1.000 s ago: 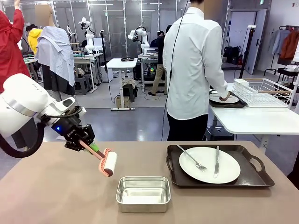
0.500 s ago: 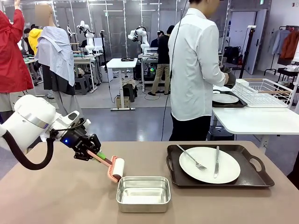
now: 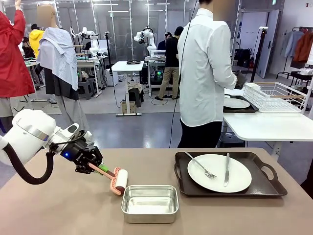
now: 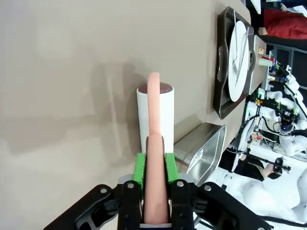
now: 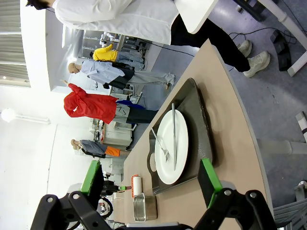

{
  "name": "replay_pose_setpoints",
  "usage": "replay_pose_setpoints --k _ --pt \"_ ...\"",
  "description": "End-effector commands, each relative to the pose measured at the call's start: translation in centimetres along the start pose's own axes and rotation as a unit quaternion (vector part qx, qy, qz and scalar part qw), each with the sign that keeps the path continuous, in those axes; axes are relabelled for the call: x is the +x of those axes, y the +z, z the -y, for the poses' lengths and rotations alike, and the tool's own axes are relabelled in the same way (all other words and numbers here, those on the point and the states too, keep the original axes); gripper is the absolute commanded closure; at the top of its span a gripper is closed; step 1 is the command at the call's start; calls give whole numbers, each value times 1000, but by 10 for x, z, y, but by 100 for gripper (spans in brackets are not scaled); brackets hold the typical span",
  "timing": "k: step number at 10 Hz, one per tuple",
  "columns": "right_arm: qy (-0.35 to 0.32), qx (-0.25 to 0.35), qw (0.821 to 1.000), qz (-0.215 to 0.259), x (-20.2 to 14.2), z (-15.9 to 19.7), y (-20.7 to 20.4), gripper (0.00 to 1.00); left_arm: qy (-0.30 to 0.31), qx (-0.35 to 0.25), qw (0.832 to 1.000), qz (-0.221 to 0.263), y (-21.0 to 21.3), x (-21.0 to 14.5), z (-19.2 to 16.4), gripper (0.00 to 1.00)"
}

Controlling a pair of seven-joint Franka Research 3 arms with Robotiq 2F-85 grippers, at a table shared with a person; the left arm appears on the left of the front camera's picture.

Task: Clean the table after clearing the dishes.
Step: When the left (or right) Handle tray is removed, use the left hand (or right hand) to clean the left (or right) side of the table with the Lint Roller.

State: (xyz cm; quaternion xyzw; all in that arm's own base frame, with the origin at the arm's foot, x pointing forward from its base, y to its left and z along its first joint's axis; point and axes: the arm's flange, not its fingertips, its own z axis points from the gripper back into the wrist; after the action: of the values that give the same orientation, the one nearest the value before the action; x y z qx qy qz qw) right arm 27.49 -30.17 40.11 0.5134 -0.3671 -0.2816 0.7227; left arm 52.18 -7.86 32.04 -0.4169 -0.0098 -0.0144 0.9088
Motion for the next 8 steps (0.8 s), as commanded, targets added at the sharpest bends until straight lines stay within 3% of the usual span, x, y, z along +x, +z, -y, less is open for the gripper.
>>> replay_pose_setpoints --k 1,6,8 --pt "-3 7 1000 4 0 -2 1 0 -4 12 1000 6 -2 2 -25 80" --pt "-3 7 1000 4 0 -2 1 0 4 2 1000 15 42 1 -62 80" --pt "-3 7 1000 4 0 -2 1 0 -1 23 1000 8 54 -4 -73 80"
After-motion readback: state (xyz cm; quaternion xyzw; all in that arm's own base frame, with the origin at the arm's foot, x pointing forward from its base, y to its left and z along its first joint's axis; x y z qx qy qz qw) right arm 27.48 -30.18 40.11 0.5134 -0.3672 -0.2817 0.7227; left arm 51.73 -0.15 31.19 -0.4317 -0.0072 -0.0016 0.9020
